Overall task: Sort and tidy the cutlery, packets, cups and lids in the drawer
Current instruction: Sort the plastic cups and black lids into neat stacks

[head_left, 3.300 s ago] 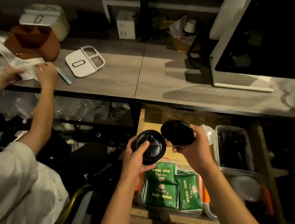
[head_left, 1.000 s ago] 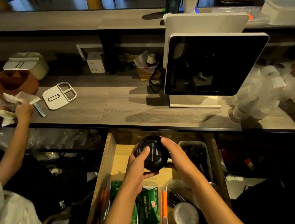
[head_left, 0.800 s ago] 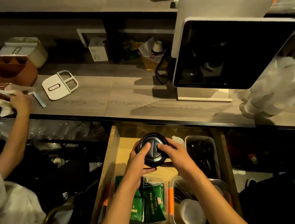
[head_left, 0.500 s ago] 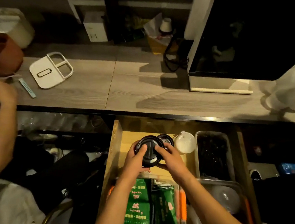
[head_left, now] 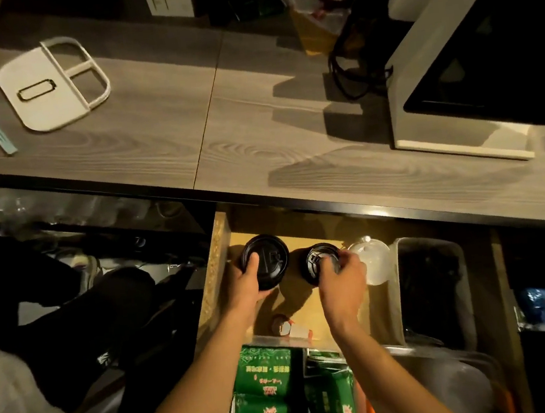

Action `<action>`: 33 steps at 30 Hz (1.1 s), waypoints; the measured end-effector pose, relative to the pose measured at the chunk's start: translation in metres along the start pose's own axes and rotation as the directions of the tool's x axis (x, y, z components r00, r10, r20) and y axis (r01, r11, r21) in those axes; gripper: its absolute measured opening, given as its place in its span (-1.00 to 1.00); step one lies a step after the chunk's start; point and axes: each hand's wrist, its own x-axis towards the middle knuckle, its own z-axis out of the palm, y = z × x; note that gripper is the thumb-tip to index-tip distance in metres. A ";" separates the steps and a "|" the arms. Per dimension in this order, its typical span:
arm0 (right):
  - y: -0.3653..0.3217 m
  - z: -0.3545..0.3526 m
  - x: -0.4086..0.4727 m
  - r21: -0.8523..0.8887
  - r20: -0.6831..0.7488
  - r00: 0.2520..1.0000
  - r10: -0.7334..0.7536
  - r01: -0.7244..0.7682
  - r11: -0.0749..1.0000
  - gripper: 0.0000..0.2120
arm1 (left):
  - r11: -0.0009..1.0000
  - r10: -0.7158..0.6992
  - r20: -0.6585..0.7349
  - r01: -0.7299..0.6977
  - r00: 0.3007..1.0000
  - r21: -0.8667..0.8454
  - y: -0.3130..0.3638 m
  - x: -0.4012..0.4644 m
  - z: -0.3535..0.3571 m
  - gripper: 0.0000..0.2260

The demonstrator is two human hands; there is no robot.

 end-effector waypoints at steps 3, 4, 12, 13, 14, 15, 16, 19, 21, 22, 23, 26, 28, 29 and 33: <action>0.031 0.002 0.007 0.071 -0.043 0.979 0.199 -0.195 0.978 -0.36 | 0.998 0.031 -0.012 -0.030 0.999 0.049 -0.006 0.015 0.006 -0.32; 0.041 0.004 0.011 0.094 -0.002 0.970 0.243 -0.241 0.966 -0.29 | 0.996 0.054 -0.018 -0.052 0.998 0.069 -0.009 0.020 0.008 -0.26; 0.048 0.023 0.024 0.352 0.362 0.851 0.381 -0.503 0.789 -0.54 | 1.000 0.026 -0.176 -0.027 0.984 -0.008 -0.023 0.032 0.011 -0.28; 0.049 0.026 0.025 0.349 0.359 0.862 0.358 -0.479 0.805 -0.53 | 0.999 0.008 -0.177 -0.014 0.984 -0.033 -0.021 0.028 0.011 -0.32; 0.050 0.029 0.025 0.348 0.364 0.867 0.342 -0.467 0.813 -0.51 | 0.998 -0.016 -0.173 0.005 0.985 -0.061 -0.020 0.026 0.011 -0.35; 0.050 0.031 0.026 0.341 0.379 0.864 0.332 -0.464 0.818 -0.49 | 0.997 -0.037 -0.164 0.024 0.986 -0.080 -0.019 0.024 0.012 -0.37; 0.049 0.033 0.026 0.332 0.401 0.855 0.329 -0.470 0.818 -0.49 | 0.995 -0.049 -0.158 0.034 0.986 -0.095 -0.019 0.022 0.012 -0.38; 0.045 0.036 0.025 0.309 0.438 0.846 0.303 -0.458 0.833 -0.62 | 0.993 -0.055 -0.154 0.038 0.986 -0.113 -0.017 0.013 0.011 -0.37; 0.046 0.039 0.025 0.307 0.450 0.849 0.278 -0.439 0.845 -0.62 | 0.995 -0.049 -0.161 0.034 0.986 -0.093 -0.017 0.011 0.009 -0.36; 0.047 0.040 0.025 0.303 0.458 0.847 0.272 -0.436 0.848 -0.58 | 0.997 -0.042 -0.167 0.031 0.985 -0.072 -0.017 0.010 0.007 -0.34; 0.047 0.040 0.024 0.289 0.464 0.844 0.269 -0.432 0.855 -0.54 | 0.998 -0.044 -0.177 0.035 0.983 -0.054 -0.017 0.010 0.006 -0.33; 0.048 0.039 0.022 0.242 0.487 0.828 0.277 -0.433 0.868 -0.42 | 0.998 -0.056 -0.212 0.048 0.976 -0.040 -0.015 0.009 0.000 -0.33; 0.045 0.036 0.020 0.256 0.480 0.839 0.255 -0.412 0.874 -0.41 | 0.999 -0.038 -0.223 0.040 0.974 0.007 -0.014 0.009 -0.003 -0.26; 0.042 0.033 0.021 0.265 0.463 0.858 0.223 -0.374 0.889 -0.39 | 0.998 -0.027 -0.214 0.039 0.977 0.050 -0.014 0.009 -0.004 -0.21; 0.031 0.026 0.033 0.226 0.483 0.874 0.047 -0.177 0.958 -0.36 | 0.956 0.146 -0.183 -0.091 0.972 0.280 -0.003 0.006 -0.004 -0.34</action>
